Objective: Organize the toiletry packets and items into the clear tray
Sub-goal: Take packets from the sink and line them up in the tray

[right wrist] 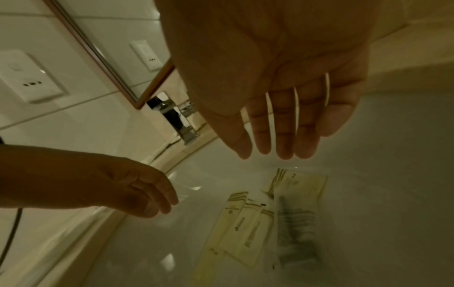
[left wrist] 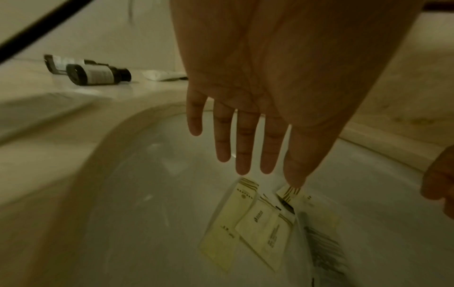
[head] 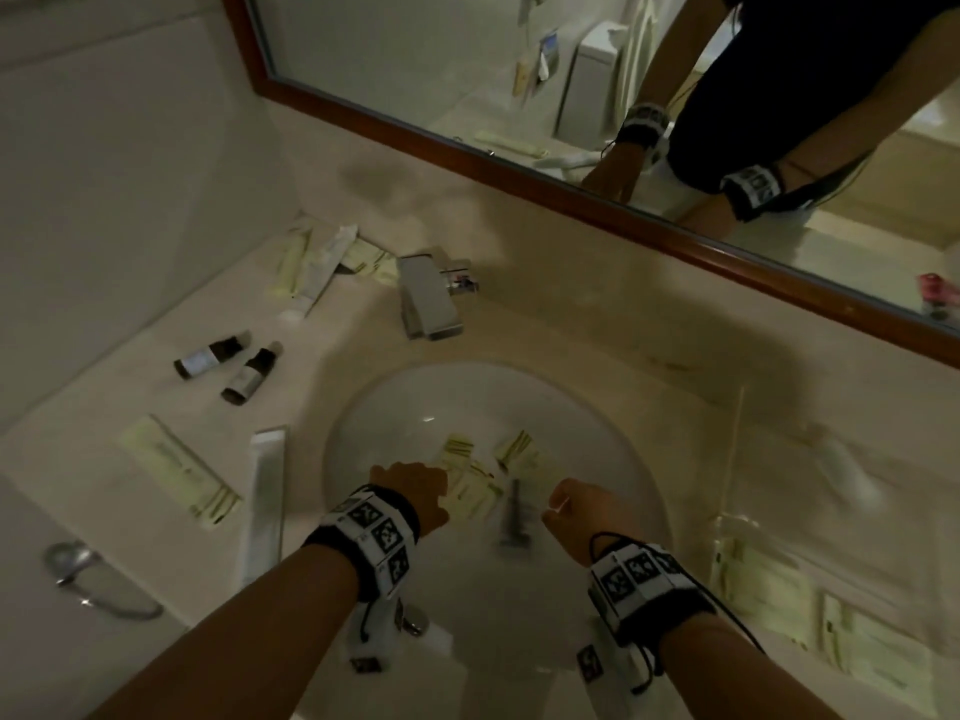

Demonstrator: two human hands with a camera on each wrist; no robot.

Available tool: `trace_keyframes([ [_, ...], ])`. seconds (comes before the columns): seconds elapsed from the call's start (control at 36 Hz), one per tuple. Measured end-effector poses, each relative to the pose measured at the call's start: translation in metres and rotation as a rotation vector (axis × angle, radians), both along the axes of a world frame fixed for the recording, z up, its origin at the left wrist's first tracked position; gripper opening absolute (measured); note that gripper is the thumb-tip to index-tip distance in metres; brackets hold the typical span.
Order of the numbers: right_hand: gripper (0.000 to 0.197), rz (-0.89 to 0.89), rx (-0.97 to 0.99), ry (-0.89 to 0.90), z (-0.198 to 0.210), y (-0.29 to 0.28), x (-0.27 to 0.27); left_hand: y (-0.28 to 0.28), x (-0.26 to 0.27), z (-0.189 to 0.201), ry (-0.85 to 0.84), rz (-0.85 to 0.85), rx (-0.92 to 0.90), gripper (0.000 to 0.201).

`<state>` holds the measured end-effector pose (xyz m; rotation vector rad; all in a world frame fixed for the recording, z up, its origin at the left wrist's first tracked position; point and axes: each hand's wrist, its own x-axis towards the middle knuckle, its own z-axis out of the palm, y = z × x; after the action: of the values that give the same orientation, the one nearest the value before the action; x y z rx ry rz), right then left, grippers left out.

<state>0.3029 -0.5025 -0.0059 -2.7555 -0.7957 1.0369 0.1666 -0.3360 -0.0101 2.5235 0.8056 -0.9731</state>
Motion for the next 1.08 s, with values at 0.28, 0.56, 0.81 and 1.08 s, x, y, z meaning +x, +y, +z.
trace_keyframes([
  [0.28,0.056,-0.028,-0.157,0.055,-0.055,0.044,0.034,0.019,0.053,-0.050,0.091,0.017,-0.093,0.051],
  [0.56,0.056,-0.060,-0.144,-0.034,-0.109,0.072,0.060,0.013,0.072,-0.123,0.141,0.082,-0.080,0.075],
  [0.81,0.073,-0.108,-0.162,-0.055,-0.146,0.092,0.059,-0.003,0.096,-0.136,0.136,0.119,-0.027,0.100],
  [1.08,0.079,-0.126,-0.217,0.040,-0.158,0.102,0.065,0.002,0.096,-0.139,0.088,0.085,-0.018,0.086],
])
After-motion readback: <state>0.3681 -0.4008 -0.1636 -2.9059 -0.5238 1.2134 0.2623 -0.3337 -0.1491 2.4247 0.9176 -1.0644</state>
